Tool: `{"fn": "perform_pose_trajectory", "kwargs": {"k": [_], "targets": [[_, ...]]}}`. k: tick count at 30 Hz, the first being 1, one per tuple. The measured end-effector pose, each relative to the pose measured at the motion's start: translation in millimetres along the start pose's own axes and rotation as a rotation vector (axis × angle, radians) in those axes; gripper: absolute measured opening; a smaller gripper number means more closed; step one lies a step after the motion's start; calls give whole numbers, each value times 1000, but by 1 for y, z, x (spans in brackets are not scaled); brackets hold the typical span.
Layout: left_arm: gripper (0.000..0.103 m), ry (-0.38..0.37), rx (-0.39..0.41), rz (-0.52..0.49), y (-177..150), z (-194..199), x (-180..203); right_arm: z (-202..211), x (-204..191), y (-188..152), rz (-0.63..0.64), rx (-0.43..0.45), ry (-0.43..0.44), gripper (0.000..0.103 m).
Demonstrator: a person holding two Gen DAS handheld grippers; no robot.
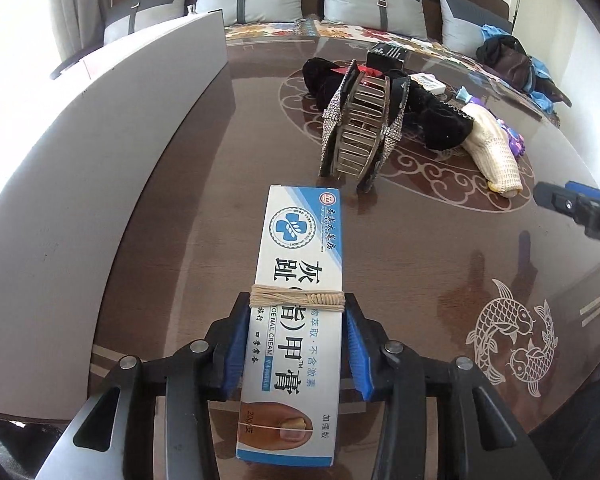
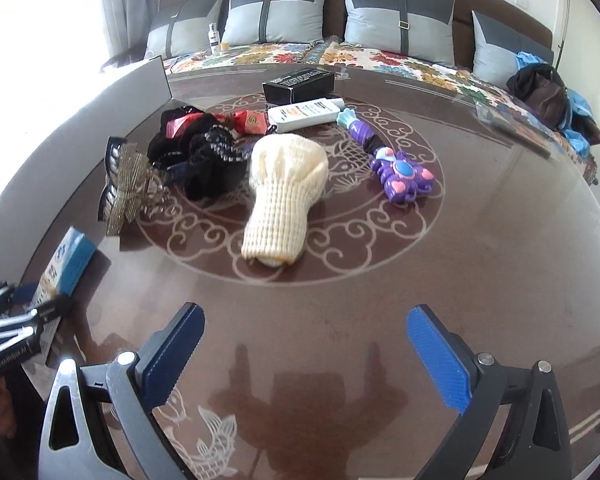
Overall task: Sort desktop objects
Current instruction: 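Grasp the beige knitted glove with the right gripper while the left gripper holds the box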
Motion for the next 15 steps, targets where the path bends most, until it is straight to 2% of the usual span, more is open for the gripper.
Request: {"fn": "perform_pose_trajectory", "kwargs": {"k": [1, 3, 6, 9, 11, 15], "targets": [[44, 3, 3, -7, 1, -1, 0, -9, -2, 14, 1, -18, 0, 101], [44, 3, 8, -14, 3, 2, 3, -28, -5, 36, 16, -58, -20, 94], [44, 2, 12, -24, 1, 5, 3, -58, -9, 51, 20, -139, -8, 80], [44, 0, 19, -26, 1, 6, 3, -73, -17, 53, 44, -157, 23, 65], [44, 0, 24, -26, 1, 6, 2, -71, -26, 51, 82, -131, 41, 47], [44, -2, 28, -21, 1, 7, 3, -53, -40, 28, 131, -119, 91, 38]]}}
Point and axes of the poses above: each gripper's, at about its wrist camera, not at the fingertips, and z roughly against the way its jaws point, x to its right, y to its top, the point moved 5 cm from there along -z, roughly the way its jaws point, and after that the axes turned 4 degrees about -z, right-handed, at the moved point
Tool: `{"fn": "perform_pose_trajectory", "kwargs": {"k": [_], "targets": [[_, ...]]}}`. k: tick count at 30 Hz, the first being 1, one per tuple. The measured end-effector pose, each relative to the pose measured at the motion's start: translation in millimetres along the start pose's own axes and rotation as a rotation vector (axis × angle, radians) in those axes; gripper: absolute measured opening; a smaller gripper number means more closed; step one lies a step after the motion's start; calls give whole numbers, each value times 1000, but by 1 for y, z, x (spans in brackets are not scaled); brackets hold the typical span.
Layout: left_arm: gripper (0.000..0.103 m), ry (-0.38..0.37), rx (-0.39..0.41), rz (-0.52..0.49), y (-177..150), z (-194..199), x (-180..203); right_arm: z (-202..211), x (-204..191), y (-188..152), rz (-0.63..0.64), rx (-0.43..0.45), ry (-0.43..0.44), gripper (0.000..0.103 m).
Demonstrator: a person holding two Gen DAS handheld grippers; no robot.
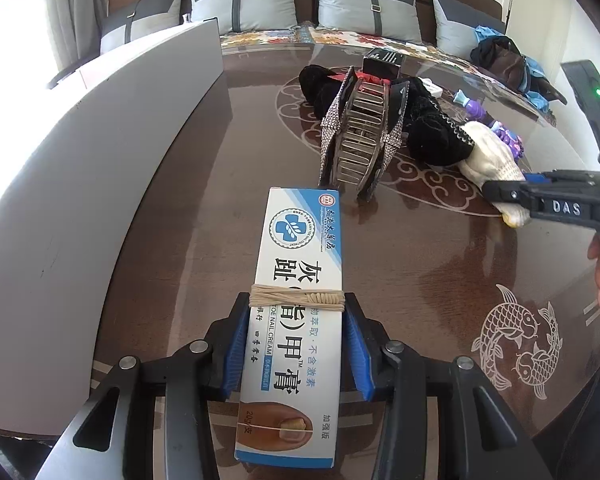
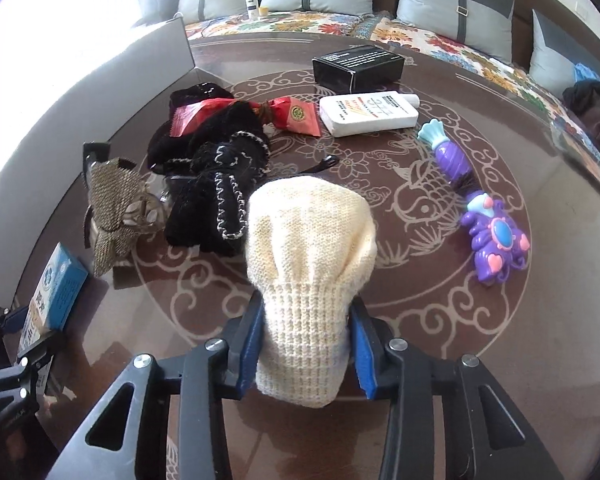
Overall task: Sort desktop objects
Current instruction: 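Grasp the beige knitted glove with the right gripper while the left gripper holds the box, then carry the box and glove into the white cardboard bin and open both grippers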
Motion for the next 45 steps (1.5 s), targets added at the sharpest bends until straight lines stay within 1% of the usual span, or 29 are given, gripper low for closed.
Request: {"fn": "perform_pose_trajectory", "kwargs": {"k": [3, 5, 7, 8, 9, 10, 11, 12, 14, 16, 19, 20, 21, 22, 23, 24, 25, 26, 27, 28, 29, 30, 34, 38, 43, 45], "targets": [[44, -15, -12, 5, -1, 1, -1, 20, -12, -43, 35, -18, 34, 38], [45, -46, -28, 43, -3, 4, -5, 35, -18, -72, 67, -20, 31, 38], [45, -88, -43, 99, -6, 8, -14, 46, -18, -90, 58, -36, 24, 43], [46, -108, -44, 114, -7, 10, -17, 48, -16, -95, 40, -45, 25, 51], [52, -122, -45, 119, -8, 12, -21, 51, -13, -97, 18, -51, 32, 56], [55, -123, -44, 115, -8, 15, -23, 53, -11, -97, -2, -50, 41, 63], [63, -118, -39, 103, -9, 18, -25, 55, -10, -95, -12, -45, 43, 66], [70, -110, -35, 87, -10, 22, -25, 55, -9, -91, -8, -40, 37, 66], [75, -89, -27, 51, -12, 25, -25, 52, -14, -83, 12, -50, 24, 68], [77, -74, -39, 9, -15, 22, -18, 46, -19, -79, 29, -86, 20, 69], [79, 6, -78, -67, -20, 7, -8, 42, -29, -77, 62, -103, 0, 69], [80, 24, -51, -76, -18, 9, -7, 41, -31, -77, 68, -102, -7, 69], [80, 44, -58, -82, -16, 8, -7, 41, -31, -77, 65, -100, -11, 69], [76, 37, -48, -76, -15, 9, -6, 42, -31, -76, 56, -94, -11, 62], [57, 4, -43, -60, -13, 10, -6, 43, -30, -75, 48, -90, -4, 49], [42, -23, -41, -41, -11, 12, -6, 45, -29, -74, 43, -89, -1, 48], [42, -9, -43, -42, -10, 12, -7, 47, -28, -73, 43, -87, -8, 45], [41, -7, -33, -40, -9, 13, -7, 51, -28, -72, 48, -78, -11, 44], [41, -29, -24, -18, -8, 17, -9, 58, -29, -70, 50, -65, -10, 44], [41, -70, -5, 18, -4, 23, -11, 66, -30, -67, 52, -50, -5, 44], [41, -111, 22, 52, -1, 32, -13, 73, -32, -63, 56, -35, 2, 44], [41, -135, 52, 75, 3, 43, -16, 80, -35, -58, 64, -21, 5, 44], [41, -175, 144, 154, 18, 83, -38, 95, -50, -40, 114, -10, 1, 44], [41, -161, 211, 216, 33, 120, -84, 108, -85, -13, 157, 21, 40, 44], [41, -96, 246, 283, 49, 146, -157, 135, -157, 32, 213, 123, 156, 44], [41, -42, 252, 294, 52, 151, -187, 139, -189, 49, 237, 144, 203, 44]]}}
Point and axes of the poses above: each gripper's, at about its wrist camera, not at the fingertips, and z roughly against the way its jaws point, x to its right, y to its top, the point moved 5 cm from there along -z, roughly the way its jaws point, and after that the axes turned 4 degrees about -z, right-handed, at the moved point
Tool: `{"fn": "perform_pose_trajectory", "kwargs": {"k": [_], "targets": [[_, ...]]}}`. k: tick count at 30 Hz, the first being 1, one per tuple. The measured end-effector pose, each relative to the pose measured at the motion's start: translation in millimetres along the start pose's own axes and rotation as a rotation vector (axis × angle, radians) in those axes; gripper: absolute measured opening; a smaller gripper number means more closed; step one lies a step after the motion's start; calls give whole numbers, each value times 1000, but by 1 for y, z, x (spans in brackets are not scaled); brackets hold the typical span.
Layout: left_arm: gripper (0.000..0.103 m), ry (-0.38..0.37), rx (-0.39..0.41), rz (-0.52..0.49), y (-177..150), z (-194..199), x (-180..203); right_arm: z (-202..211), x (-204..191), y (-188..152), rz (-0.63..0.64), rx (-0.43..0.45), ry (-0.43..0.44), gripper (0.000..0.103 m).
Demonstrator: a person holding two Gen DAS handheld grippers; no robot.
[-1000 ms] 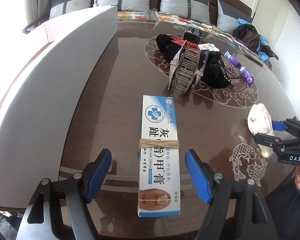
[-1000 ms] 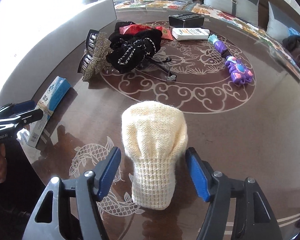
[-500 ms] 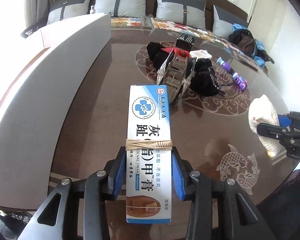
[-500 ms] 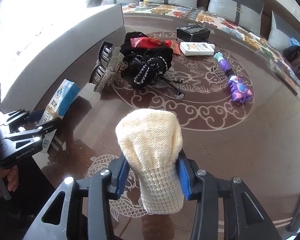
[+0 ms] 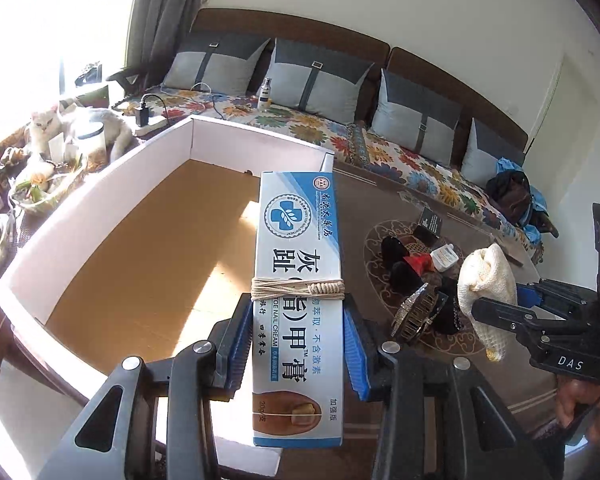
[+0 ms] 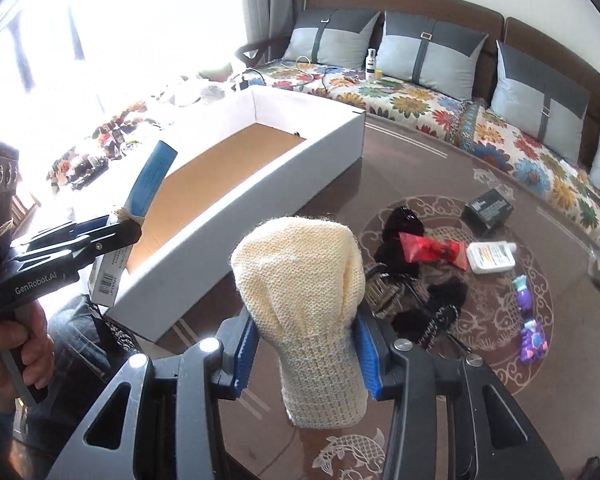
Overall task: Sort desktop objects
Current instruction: 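Carry the box and glove into the white cardboard bin and open both grippers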
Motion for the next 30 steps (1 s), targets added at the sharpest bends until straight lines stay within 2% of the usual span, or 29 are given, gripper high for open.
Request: {"fn": "perform_pose_trajectory", "kwargs": {"k": [5, 9, 12, 17, 19, 22, 24, 27, 30], "targets": [[41, 90, -1, 42, 18, 0, -64, -22, -65, 51, 48, 28, 98, 44], [41, 120, -63, 101, 13, -22, -107, -49, -116, 78, 83, 29, 171, 44], [41, 151, -127, 118, 2, -47, -125, -81, -148, 82, 95, -24, 204, 44], [43, 189, -207, 118, -17, -63, -150, -138, -183, 68, 132, -129, 192, 45], [46, 209, -238, 128, -23, -67, -157, -154, -189, 59, 139, -162, 187, 48], [61, 209, -211, 144, -26, -58, -164, -165, -191, 50, 137, -175, 177, 64], [68, 209, -172, 146, -25, -47, -164, -160, -188, 49, 127, -143, 180, 68], [68, 189, -136, 142, -21, -33, -151, -136, -174, 51, 121, -61, 174, 78], [68, 124, -96, 117, -15, -18, -115, -106, -145, 47, 116, 46, 126, 86]]}}
Point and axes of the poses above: each gripper's, at about its wrist camera, not at the fingertips, and z roughly against the way its jaws point, x to its right, y to its top, the point moved 5 cm from there along -z, roughly the way its jaws point, and after that the axes turned 4 degrees about -z, right-handed, at the moved point
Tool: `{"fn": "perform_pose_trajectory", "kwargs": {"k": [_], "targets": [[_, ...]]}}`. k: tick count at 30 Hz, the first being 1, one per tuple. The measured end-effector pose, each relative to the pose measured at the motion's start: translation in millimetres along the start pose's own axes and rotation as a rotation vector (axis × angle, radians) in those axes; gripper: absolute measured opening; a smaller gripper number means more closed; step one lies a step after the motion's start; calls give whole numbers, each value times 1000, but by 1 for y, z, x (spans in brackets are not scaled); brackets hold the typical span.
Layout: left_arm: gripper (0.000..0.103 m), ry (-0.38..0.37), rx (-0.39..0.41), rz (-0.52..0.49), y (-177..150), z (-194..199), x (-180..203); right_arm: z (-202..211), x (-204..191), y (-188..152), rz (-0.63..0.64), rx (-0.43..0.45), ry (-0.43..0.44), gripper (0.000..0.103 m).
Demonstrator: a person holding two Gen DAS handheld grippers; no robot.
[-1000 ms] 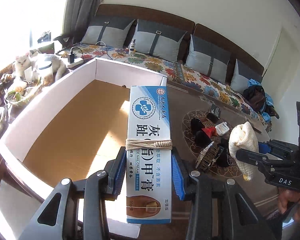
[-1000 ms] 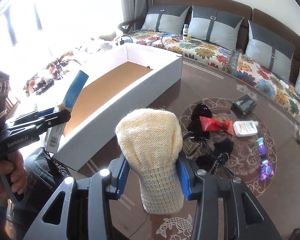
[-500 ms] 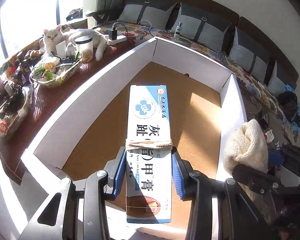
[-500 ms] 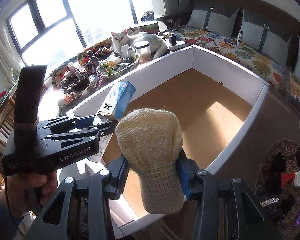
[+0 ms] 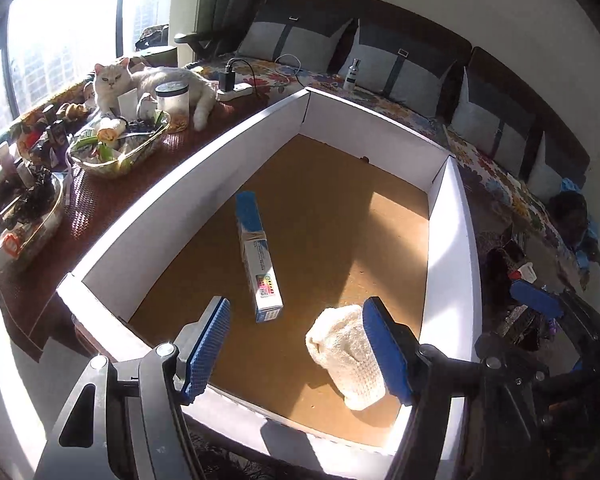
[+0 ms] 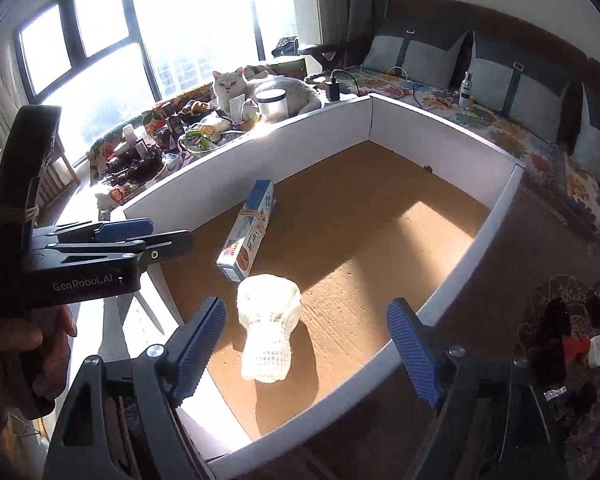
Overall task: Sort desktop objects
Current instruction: 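Carry the box and glove into the white cardboard bin and open both grippers, then move the left gripper down onto the silver rhinestone hair claw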
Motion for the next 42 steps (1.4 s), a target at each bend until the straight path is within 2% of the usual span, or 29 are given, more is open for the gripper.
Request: {"fn": "perform_pose_trajectory", "kwargs": {"k": [5, 7, 8, 9, 10, 12, 15, 19, 24, 28, 30, 37, 42], "targets": [[70, -178, 45, -126, -13, 35, 104, 57, 70, -40, -35, 102, -140, 93], [82, -241, 47, -182, -25, 42, 150, 78, 108, -70, -63, 113, -220, 96], [93, -269, 40, -203, -34, 42, 172, 85, 128, -88, -85, 106, -261, 98], [99, -295, 23, -220, -45, 38, 192, 91, 149, -108, -112, 87, -302, 98], [100, -313, -4, -238, -57, 29, 211, 95, 171, -127, -145, 58, -339, 98], [100, -300, -81, -279, -83, -1, 241, 102, 209, -167, -221, 4, -392, 98], [99, -254, -184, -324, -117, -55, 265, 113, 251, -215, -303, -43, -454, 98], [99, -174, -227, -373, -136, -101, 276, 114, 282, -251, -365, -89, -477, 98], [99, -125, -201, -387, -126, -125, 284, 102, 297, -256, -408, -105, -476, 98], [100, -69, -182, -454, -114, -143, 296, 92, 306, -247, -450, -80, -471, 99], [101, -83, -162, -468, -107, -149, 300, 87, 311, -243, -462, -76, -483, 103], [103, -100, -98, -459, -100, -157, 302, 83, 316, -239, -466, -59, -491, 103], [103, -96, -87, -451, -99, -157, 303, 83, 316, -239, -466, -58, -491, 103]]}}
Point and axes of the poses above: each gripper's, at about its wrist camera, not at the fingertips, and z roughly against the way its jaws point, x to its right, y to its top, the point moved 5 cm from there along -z, roughly the way its jaws point, and after that the axes turned 4 degrees about -z, right-handed, at the moved point
